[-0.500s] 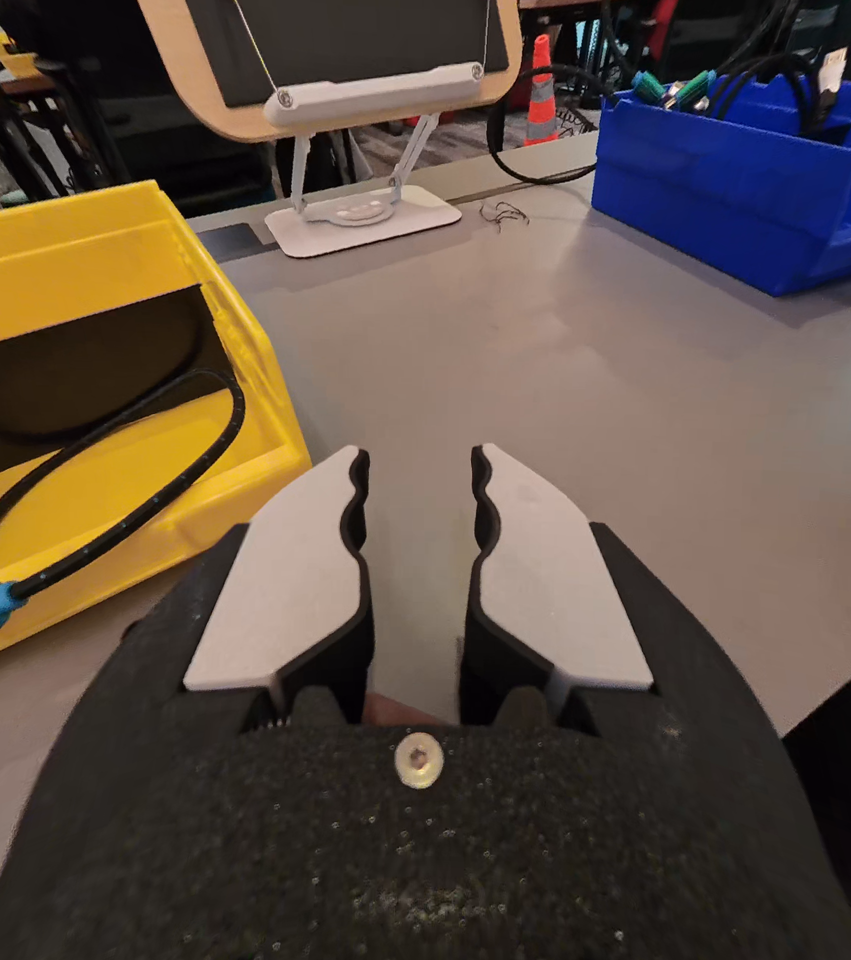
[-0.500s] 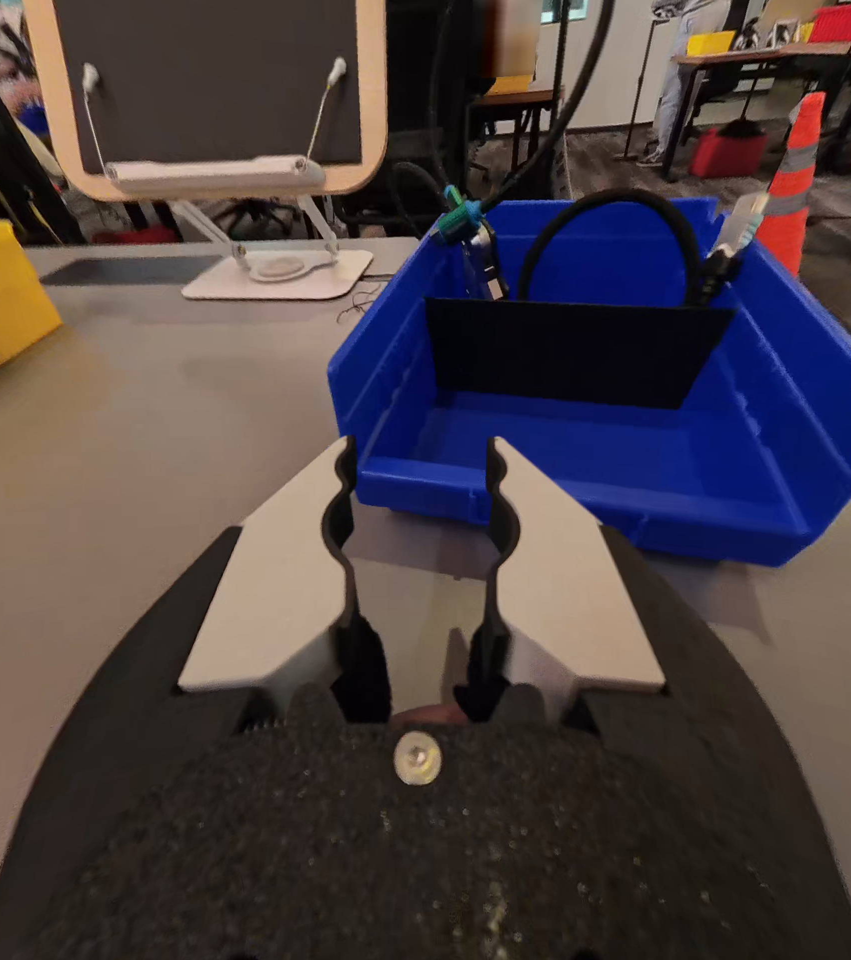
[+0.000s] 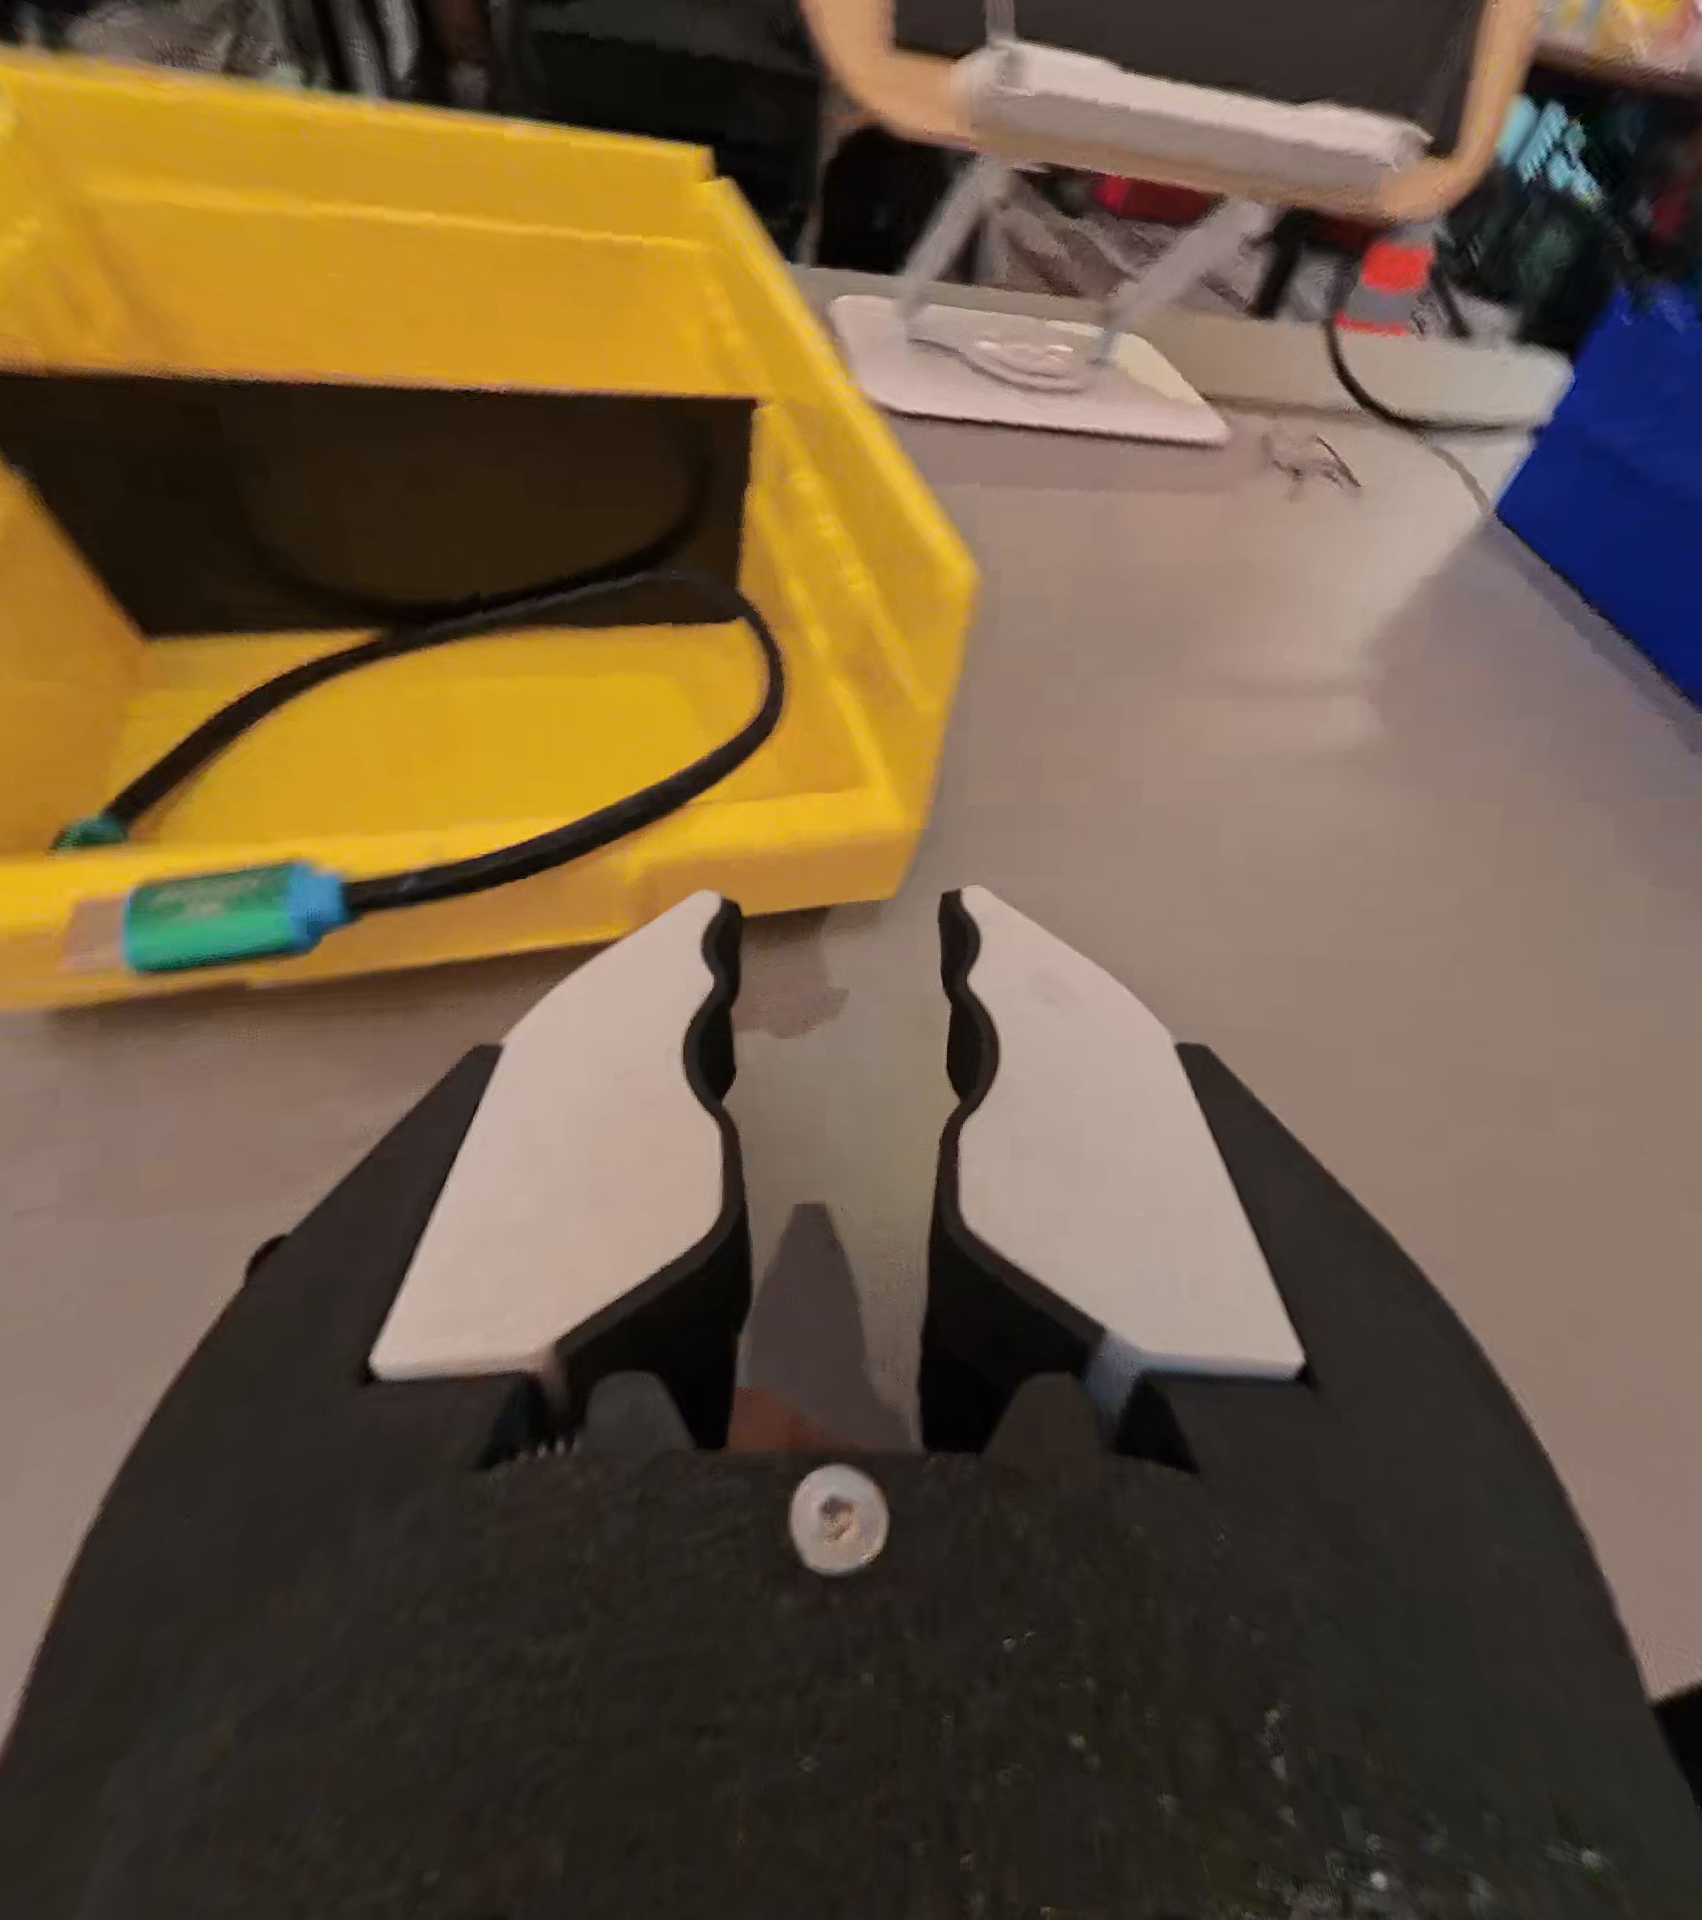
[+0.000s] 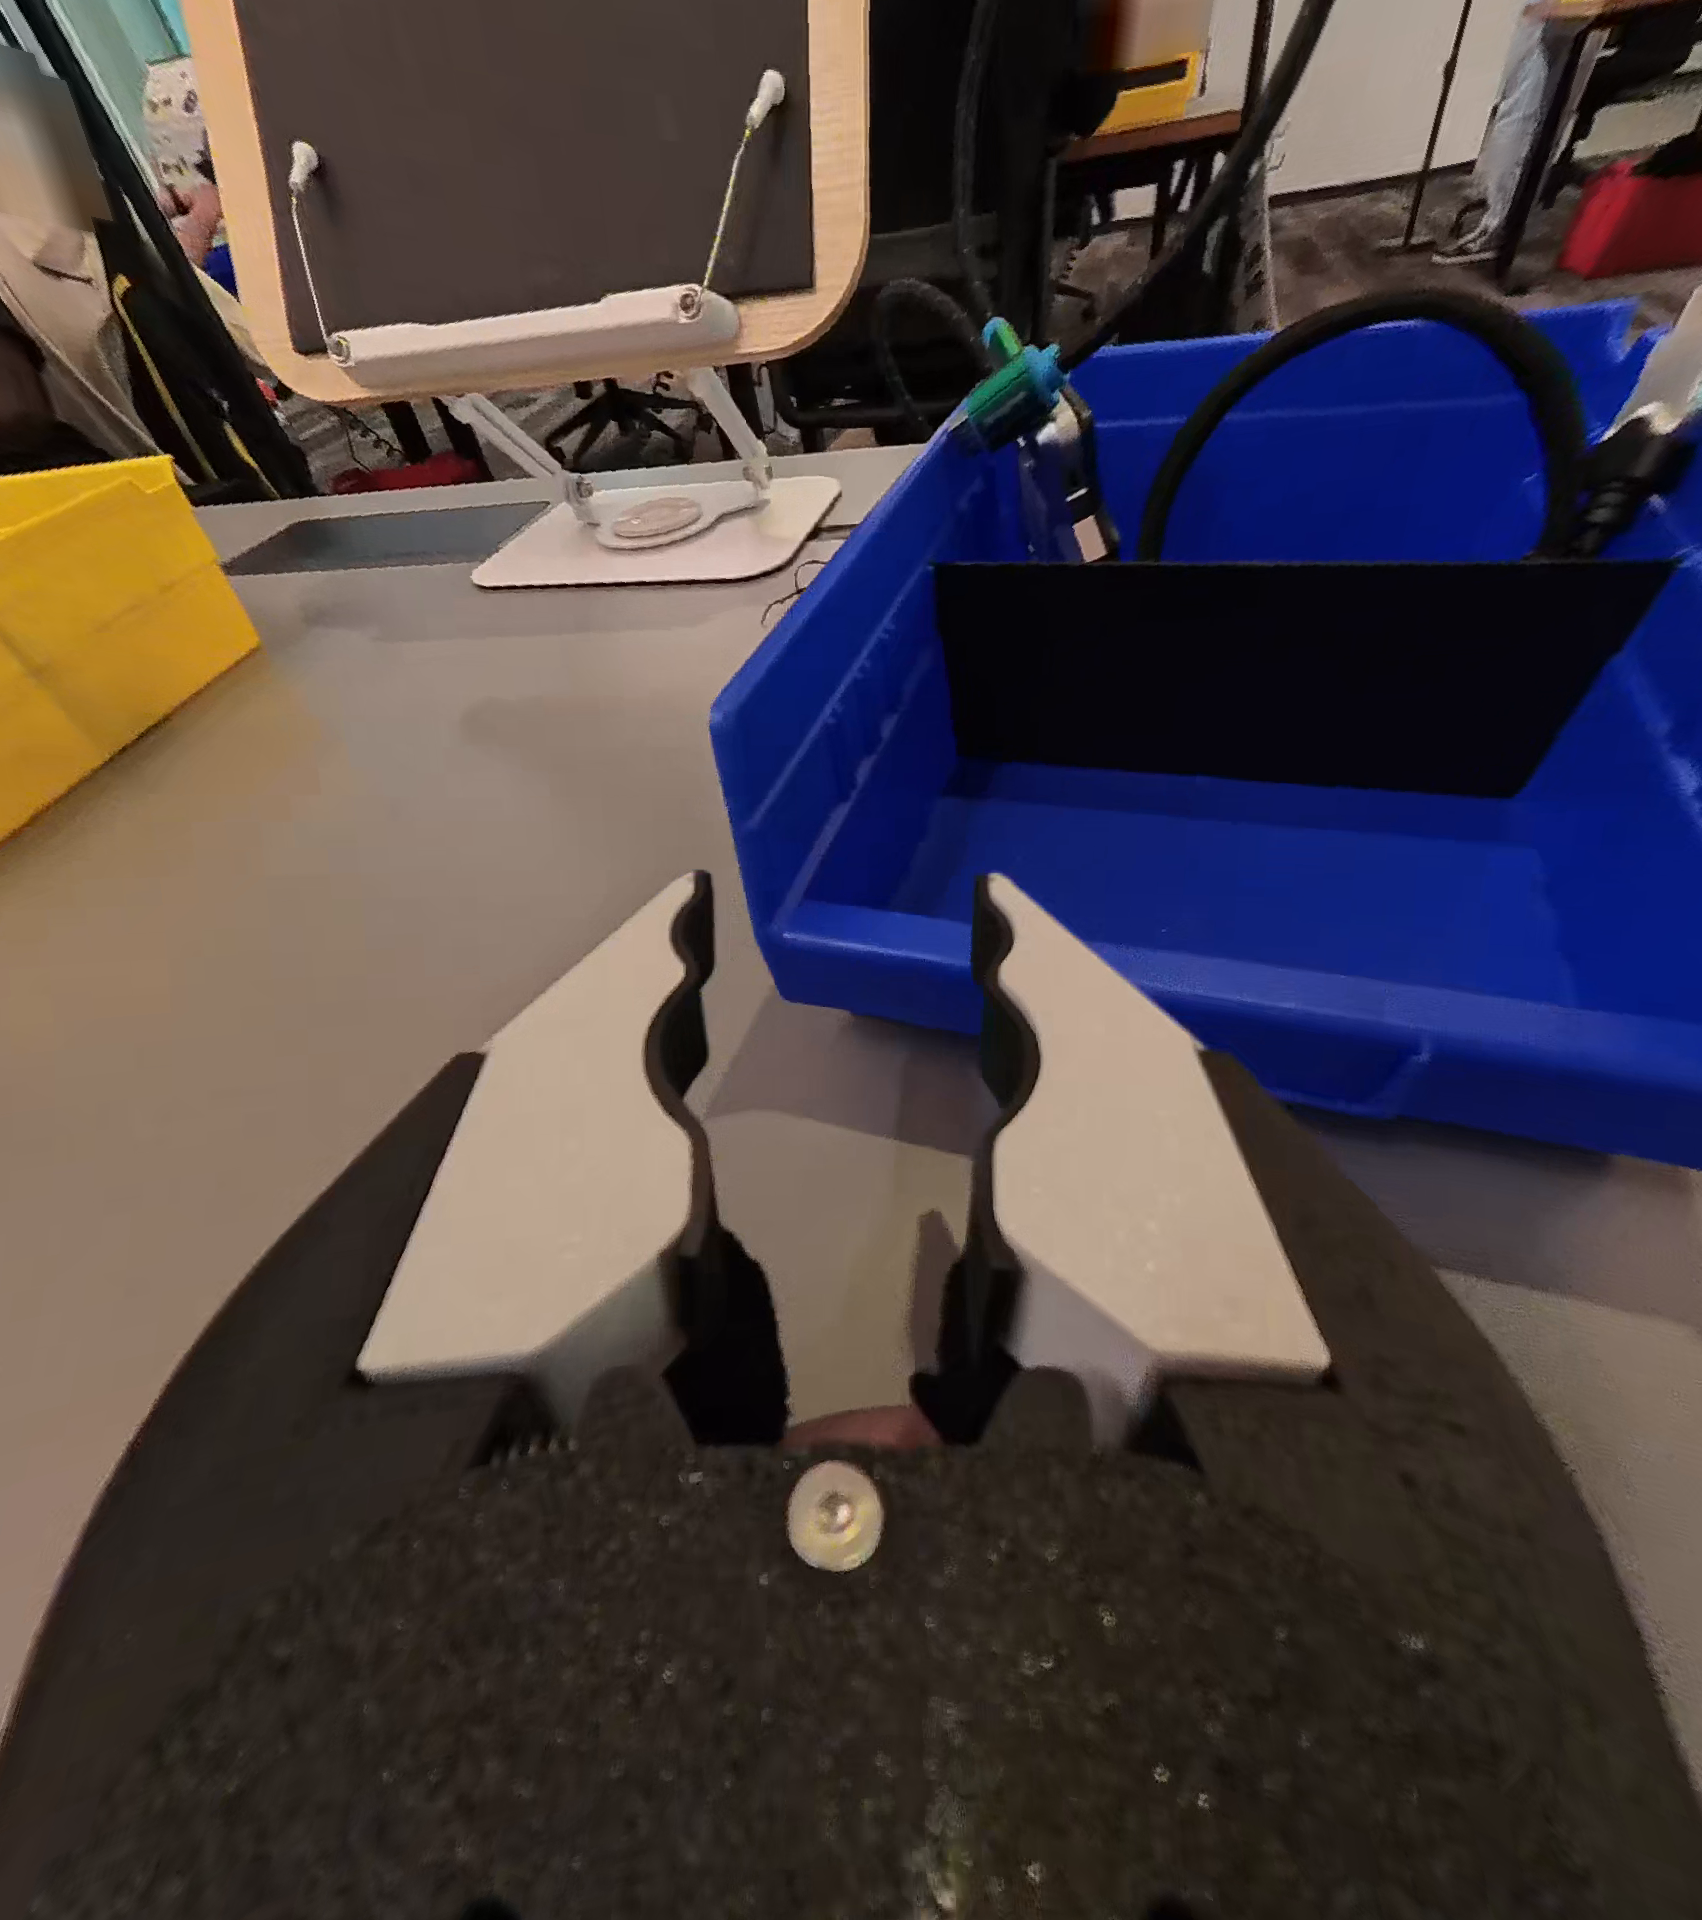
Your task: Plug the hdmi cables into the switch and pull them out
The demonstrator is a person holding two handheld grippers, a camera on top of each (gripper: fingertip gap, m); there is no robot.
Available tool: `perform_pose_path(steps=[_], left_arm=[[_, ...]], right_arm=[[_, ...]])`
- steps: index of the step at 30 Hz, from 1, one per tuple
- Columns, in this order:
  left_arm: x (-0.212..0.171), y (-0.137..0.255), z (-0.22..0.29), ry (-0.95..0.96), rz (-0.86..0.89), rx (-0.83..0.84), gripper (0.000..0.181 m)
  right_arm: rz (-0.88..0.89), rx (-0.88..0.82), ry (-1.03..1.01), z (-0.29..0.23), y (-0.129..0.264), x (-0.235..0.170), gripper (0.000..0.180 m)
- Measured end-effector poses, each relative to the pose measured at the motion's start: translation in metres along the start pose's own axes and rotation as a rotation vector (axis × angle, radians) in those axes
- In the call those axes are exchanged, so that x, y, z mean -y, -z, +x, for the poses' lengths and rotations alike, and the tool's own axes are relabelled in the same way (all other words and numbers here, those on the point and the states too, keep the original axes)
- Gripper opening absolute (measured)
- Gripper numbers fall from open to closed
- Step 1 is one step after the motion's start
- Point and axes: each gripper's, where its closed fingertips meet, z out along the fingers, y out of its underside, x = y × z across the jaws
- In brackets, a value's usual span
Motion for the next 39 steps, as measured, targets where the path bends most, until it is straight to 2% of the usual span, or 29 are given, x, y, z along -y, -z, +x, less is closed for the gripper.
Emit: perform_pose_path(steps=[4,8,11,13,14,18,22,26,28,33,36,39], left_arm=[[-0.001,-0.003,-0.037,0.397,0.021,0.011,0.046],[0.007,-0.010,-0.053,0.637,0.076,-0.001,0.045],[0.006,-0.016,-0.063,0.734,0.094,0.032,0.032],[0.008,-0.015,-0.068,0.807,0.138,-0.008,0.017],[0.009,-0.013,-0.069,0.830,0.151,-0.021,0.015],[0.018,-0.005,-0.066,0.790,0.183,-0.055,0.010],[0.044,0.016,-0.045,0.575,0.277,-0.111,0.007],[0.096,0.059,-0.022,0.338,0.526,-0.220,0.007],[0.119,0.082,-0.006,0.318,0.632,-0.334,0.007],[0.150,0.124,0.069,0.179,0.720,-0.606,0.006],[0.150,0.142,0.132,0.112,0.676,-0.859,0.006],[0.127,0.125,0.168,0.277,0.543,-1.053,0.007]], right_arm=[[-0.016,0.009,-0.015,0.001,-0.001,-0.004,0.049],[-0.029,0.036,-0.064,-0.001,-0.002,-0.007,0.049],[-0.041,0.056,-0.093,-0.003,-0.002,-0.009,0.049],[-0.051,0.067,-0.108,-0.004,-0.002,-0.012,0.049],[-0.056,0.074,-0.115,-0.004,-0.002,-0.013,0.049],[-0.066,0.087,-0.144,-0.004,-0.002,-0.015,0.049],[-0.073,0.094,-0.165,-0.003,-0.002,-0.016,0.049],[-0.070,0.091,-0.168,-0.002,-0.001,-0.015,0.049],[-0.070,0.094,-0.174,-0.003,-0.001,-0.015,0.049],[-0.073,0.105,-0.188,-0.004,-0.002,-0.015,0.049],[-0.075,0.110,-0.190,-0.005,-0.001,-0.016,0.049],[-0.076,0.115,-0.196,-0.005,-0.001,-0.016,0.049]])
